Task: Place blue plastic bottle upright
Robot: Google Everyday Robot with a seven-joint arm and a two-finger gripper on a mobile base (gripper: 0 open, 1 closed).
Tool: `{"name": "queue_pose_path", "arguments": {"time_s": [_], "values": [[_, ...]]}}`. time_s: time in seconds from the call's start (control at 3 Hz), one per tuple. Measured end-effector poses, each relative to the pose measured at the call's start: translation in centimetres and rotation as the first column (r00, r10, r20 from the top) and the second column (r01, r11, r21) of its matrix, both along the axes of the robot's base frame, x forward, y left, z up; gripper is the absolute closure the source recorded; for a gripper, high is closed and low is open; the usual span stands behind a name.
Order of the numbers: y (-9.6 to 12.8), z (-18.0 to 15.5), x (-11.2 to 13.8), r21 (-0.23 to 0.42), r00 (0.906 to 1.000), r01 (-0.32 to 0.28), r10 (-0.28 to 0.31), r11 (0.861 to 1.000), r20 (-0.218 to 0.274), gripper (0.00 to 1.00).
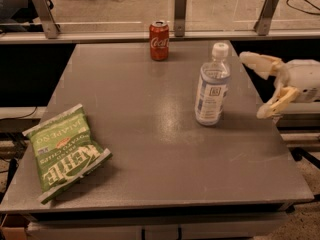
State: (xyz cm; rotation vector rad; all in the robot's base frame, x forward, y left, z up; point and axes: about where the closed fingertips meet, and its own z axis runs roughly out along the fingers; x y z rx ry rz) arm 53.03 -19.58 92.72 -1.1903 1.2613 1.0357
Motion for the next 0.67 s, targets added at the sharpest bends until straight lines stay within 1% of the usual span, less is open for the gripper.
{"name": "queue_pose_path", "arguments": {"time_s": [0.33, 0.67], "values": [[-5.57, 0.69, 0.39, -0.083, 0.9949, 0.1, -0.098, 0.992, 0.024, 0.0], [-6.2, 1.47, 0.73, -0.086, 0.9924, 0.119, -0.115, 0.989, 0.044, 0.0]]}}
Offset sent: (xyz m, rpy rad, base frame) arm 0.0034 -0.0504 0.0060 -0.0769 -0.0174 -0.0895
